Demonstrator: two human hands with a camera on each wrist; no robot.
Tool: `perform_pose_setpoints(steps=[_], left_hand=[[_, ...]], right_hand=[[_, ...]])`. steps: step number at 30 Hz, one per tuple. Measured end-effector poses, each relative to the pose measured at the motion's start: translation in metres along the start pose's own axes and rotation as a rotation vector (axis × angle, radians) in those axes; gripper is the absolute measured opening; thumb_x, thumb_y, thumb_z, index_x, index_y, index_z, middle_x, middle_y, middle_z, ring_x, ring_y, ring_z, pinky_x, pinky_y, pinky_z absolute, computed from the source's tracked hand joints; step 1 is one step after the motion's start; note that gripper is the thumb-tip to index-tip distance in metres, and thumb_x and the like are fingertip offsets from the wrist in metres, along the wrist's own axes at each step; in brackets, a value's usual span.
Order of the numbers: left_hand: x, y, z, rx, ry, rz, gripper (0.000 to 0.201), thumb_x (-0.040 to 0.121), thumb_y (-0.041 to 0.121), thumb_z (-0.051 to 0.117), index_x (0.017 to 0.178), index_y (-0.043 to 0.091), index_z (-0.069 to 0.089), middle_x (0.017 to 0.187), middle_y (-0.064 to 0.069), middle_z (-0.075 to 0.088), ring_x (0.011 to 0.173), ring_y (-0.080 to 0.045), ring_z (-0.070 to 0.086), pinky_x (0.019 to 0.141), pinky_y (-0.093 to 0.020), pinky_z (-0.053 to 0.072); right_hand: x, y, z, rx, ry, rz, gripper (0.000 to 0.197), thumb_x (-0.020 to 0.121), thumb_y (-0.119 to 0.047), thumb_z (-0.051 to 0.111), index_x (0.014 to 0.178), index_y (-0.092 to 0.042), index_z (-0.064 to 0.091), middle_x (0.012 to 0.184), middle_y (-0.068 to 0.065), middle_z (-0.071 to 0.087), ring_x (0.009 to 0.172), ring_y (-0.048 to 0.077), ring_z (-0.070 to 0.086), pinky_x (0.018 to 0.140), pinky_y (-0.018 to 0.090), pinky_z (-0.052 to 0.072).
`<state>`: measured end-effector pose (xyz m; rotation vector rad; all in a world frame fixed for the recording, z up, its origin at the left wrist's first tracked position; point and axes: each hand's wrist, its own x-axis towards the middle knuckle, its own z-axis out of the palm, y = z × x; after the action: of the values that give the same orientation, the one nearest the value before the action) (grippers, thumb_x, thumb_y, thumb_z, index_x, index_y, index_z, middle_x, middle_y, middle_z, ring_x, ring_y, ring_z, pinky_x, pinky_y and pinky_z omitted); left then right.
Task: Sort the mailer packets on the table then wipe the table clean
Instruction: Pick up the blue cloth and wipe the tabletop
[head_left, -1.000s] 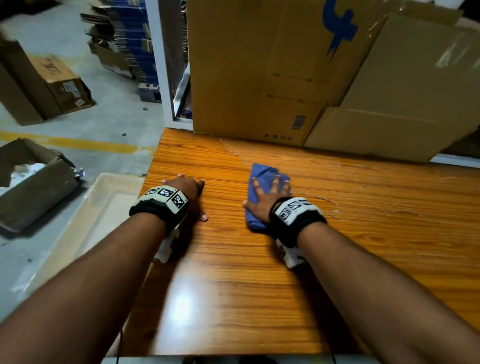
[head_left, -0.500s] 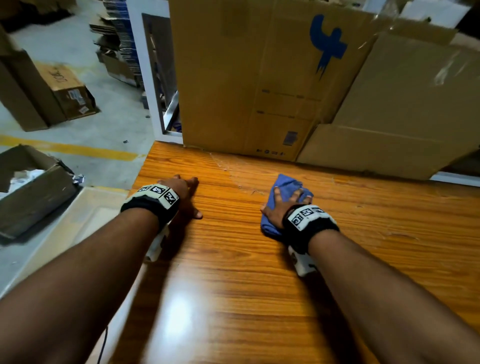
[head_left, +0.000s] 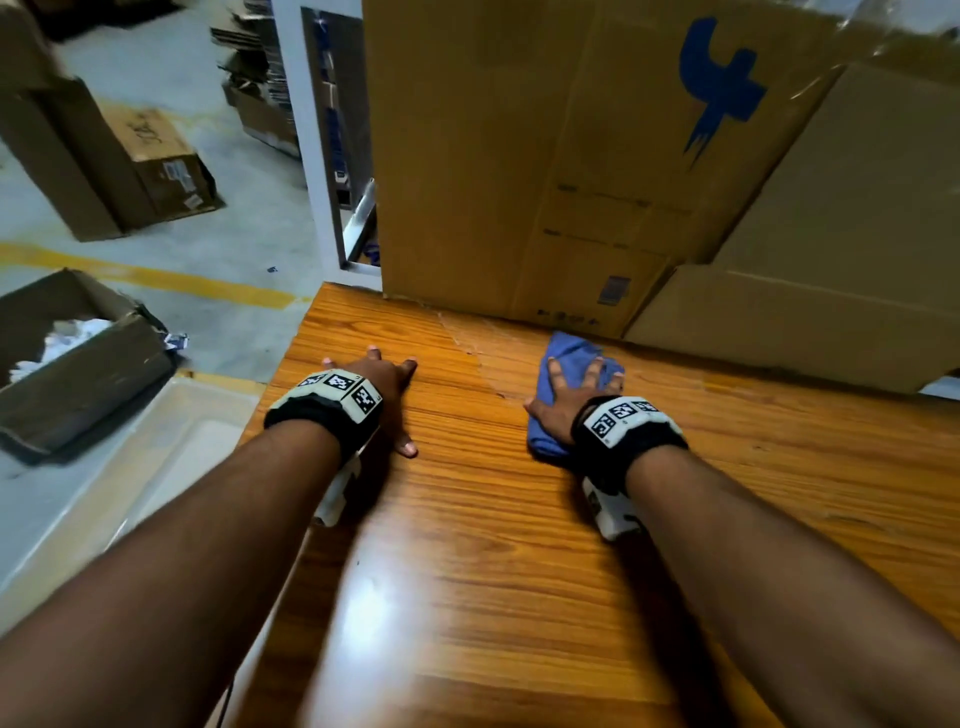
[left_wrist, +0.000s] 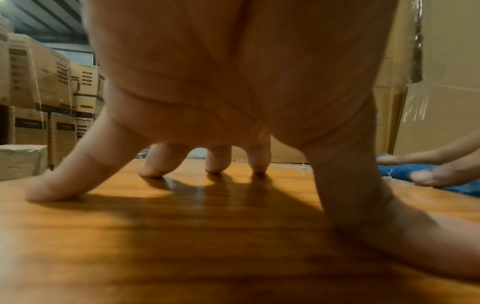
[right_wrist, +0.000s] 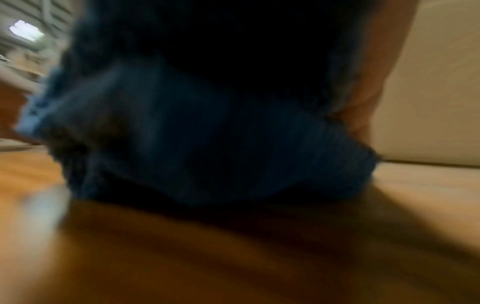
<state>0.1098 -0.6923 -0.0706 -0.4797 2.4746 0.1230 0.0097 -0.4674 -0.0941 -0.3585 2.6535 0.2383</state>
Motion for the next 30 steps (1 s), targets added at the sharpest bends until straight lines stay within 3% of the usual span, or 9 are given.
perform_pose_setpoints(steps=[4,6,11,16,19,23,26,28,30], left_hand=[[0.002,-0.002,0.001,0.012,0.017,0.002,0.132,0.053,0.062,0.083,0.152,0.036,-0.001,0.158,-0.020,-0.009,0.143,-0.044,0.016,0.112,-0.066,0.005],[0.003,-0.003,0.002,0.000,0.012,0.002,0.134,0.051,0.063,0.083,0.152,0.037,-0.001,0.158,-0.019,-0.010,0.142,-0.046,0.015,0.112,-0.067,0.004],[0.004,-0.004,0.001,-0.016,-0.001,0.004,0.134,0.052,0.061,0.084,0.152,0.037,-0.002,0.158,-0.019,-0.013,0.142,-0.047,0.013,0.112,-0.067,0.003],[0.008,-0.004,0.004,-0.010,0.022,0.008,0.135,0.050,0.061,0.084,0.153,0.034,0.000,0.158,-0.020,-0.009,0.142,-0.045,0.017,0.112,-0.067,0.004],[0.008,-0.006,0.004,-0.016,0.014,0.010,0.136,0.050,0.061,0.085,0.152,0.034,0.000,0.158,-0.020,-0.009,0.143,-0.044,0.017,0.112,-0.067,0.004],[0.008,-0.004,0.003,-0.015,0.006,0.017,0.135,0.052,0.058,0.085,0.153,0.034,-0.001,0.158,-0.019,-0.012,0.143,-0.046,0.011,0.112,-0.067,0.002],[0.009,-0.005,0.002,-0.021,0.001,-0.001,0.133,0.054,0.056,0.085,0.152,0.035,-0.002,0.158,-0.018,-0.012,0.143,-0.048,0.007,0.112,-0.067,0.001],[0.012,-0.005,0.003,-0.014,0.001,-0.005,0.134,0.053,0.057,0.085,0.152,0.037,-0.003,0.158,-0.018,-0.013,0.143,-0.048,0.006,0.111,-0.068,0.003],[0.011,-0.003,0.005,-0.011,0.009,-0.008,0.136,0.050,0.061,0.085,0.151,0.039,-0.004,0.158,-0.016,-0.015,0.142,-0.050,0.007,0.110,-0.070,0.005]], right_hand=[[-0.004,-0.037,0.002,-0.069,0.025,-0.307,0.076,0.088,-0.074,0.030,0.149,-0.047,-0.006,0.157,0.013,-0.022,0.143,0.046,-0.015,0.116,0.054,0.000],[0.004,-0.030,-0.002,-0.105,0.013,-0.370,0.074,0.088,-0.074,0.029,0.148,-0.049,-0.006,0.158,0.011,-0.020,0.144,0.043,-0.015,0.117,0.052,0.001],[0.032,-0.023,-0.022,-0.010,0.006,-0.126,0.075,0.086,-0.076,0.028,0.148,-0.049,-0.007,0.159,0.010,-0.019,0.144,0.044,-0.013,0.117,0.054,0.000],[0.026,-0.079,-0.024,0.001,0.015,-0.319,0.069,0.090,-0.066,0.035,0.148,-0.052,0.001,0.159,0.005,-0.020,0.144,0.041,-0.014,0.117,0.053,0.001],[0.029,-0.071,-0.029,-0.046,-0.004,-0.410,0.066,0.092,-0.064,0.035,0.147,-0.052,0.002,0.160,0.007,-0.017,0.145,0.038,-0.013,0.118,0.048,-0.001],[0.033,-0.009,-0.022,0.026,0.003,-0.230,0.066,0.092,-0.067,0.031,0.148,-0.050,0.000,0.160,0.006,-0.016,0.146,0.036,-0.012,0.118,0.047,-0.001],[0.034,0.019,-0.009,0.043,0.009,-0.065,0.070,0.089,-0.072,0.026,0.147,-0.050,-0.007,0.159,0.010,-0.019,0.145,0.040,-0.014,0.118,0.053,-0.002],[0.025,0.015,0.002,0.029,0.015,-0.050,0.073,0.088,-0.074,0.023,0.148,-0.047,-0.010,0.157,0.015,-0.021,0.143,0.043,-0.017,0.117,0.055,-0.003],[0.001,0.000,0.012,-0.001,0.015,-0.150,0.073,0.089,-0.072,0.023,0.149,-0.046,-0.008,0.156,0.017,-0.022,0.142,0.043,-0.020,0.117,0.054,-0.006]])
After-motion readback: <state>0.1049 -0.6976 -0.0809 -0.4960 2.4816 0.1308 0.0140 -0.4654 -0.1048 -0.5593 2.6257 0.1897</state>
